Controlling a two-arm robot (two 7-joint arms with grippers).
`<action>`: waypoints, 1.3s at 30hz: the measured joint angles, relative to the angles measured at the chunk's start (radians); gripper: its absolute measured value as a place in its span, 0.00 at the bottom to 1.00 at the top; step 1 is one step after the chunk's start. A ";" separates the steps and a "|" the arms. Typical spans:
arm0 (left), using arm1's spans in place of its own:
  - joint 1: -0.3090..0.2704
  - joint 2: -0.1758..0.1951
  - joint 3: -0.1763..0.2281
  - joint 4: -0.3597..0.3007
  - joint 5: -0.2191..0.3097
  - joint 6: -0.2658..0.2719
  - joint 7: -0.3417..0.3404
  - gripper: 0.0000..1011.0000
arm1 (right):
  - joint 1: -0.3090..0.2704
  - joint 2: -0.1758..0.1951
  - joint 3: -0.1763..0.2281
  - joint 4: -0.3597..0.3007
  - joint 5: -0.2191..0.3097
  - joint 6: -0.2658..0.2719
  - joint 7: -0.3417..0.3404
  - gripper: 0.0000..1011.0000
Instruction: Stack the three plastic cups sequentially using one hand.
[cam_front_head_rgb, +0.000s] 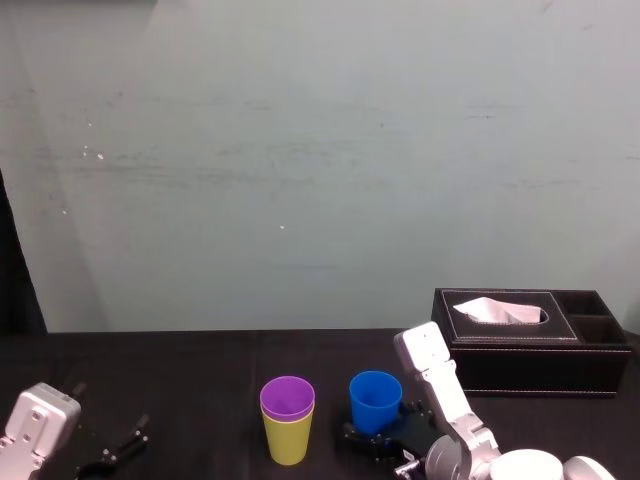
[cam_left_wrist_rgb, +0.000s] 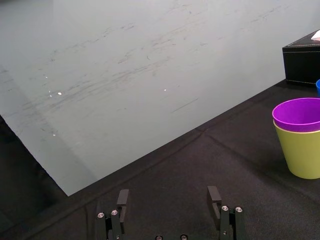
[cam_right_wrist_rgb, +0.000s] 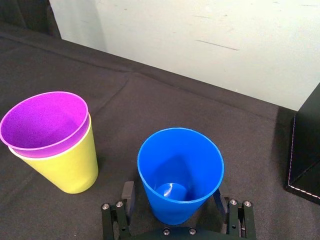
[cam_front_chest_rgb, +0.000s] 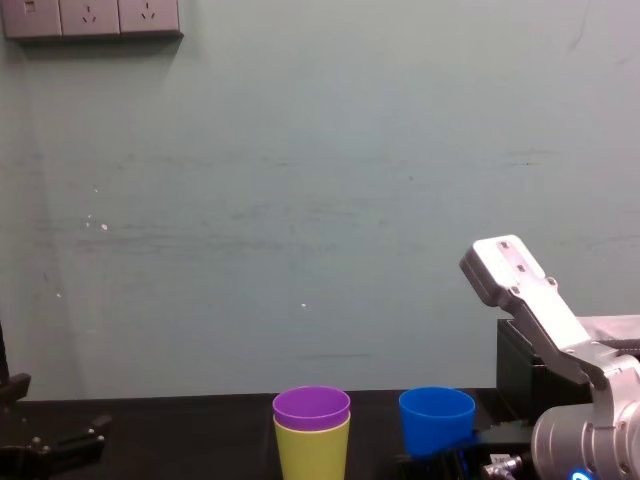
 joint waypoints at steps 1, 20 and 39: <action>0.000 0.000 0.000 0.000 0.000 0.000 0.000 0.99 | 0.000 0.000 0.000 0.000 0.000 0.000 0.000 0.99; 0.000 0.000 0.000 0.000 0.000 0.000 0.000 0.99 | 0.005 -0.021 0.013 0.017 -0.017 -0.020 -0.012 0.99; 0.000 0.000 0.000 0.000 0.000 0.000 0.000 0.99 | 0.014 -0.046 0.020 0.042 -0.036 -0.030 -0.035 0.99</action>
